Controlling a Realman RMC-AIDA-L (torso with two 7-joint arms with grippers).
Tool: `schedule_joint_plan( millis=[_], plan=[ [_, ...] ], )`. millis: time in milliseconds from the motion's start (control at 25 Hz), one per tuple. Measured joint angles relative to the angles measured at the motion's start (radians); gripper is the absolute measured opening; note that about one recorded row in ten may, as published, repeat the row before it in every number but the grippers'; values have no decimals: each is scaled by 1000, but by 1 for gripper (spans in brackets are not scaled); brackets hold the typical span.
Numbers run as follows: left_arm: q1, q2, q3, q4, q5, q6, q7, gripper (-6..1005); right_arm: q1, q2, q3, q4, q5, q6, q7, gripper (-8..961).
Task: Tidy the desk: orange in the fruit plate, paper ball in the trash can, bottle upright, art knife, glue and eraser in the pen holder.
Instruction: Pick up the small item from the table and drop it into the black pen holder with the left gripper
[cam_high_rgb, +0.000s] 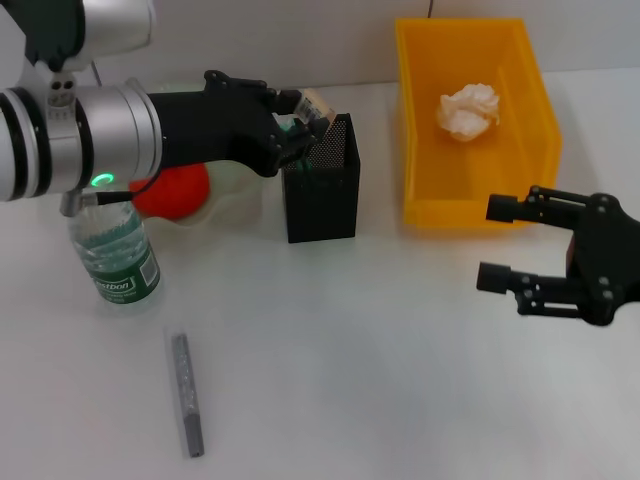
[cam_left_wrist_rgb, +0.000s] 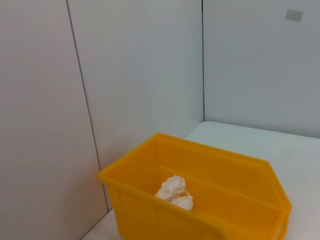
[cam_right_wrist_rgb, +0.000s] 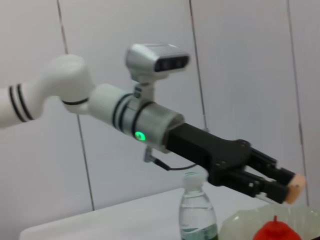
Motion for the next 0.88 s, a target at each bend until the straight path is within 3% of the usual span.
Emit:
schedule_joint_plan(
  millis=[400, 880],
  plan=[
    [-9, 0, 26, -48, -2, -65, 23, 390, -21, 2, 3, 0, 1, -25, -14, 766],
    [-113, -2, 62, -181, -1, -126, 28, 390, -25, 1, 3, 0, 2, -30, -20, 764]
  ],
)
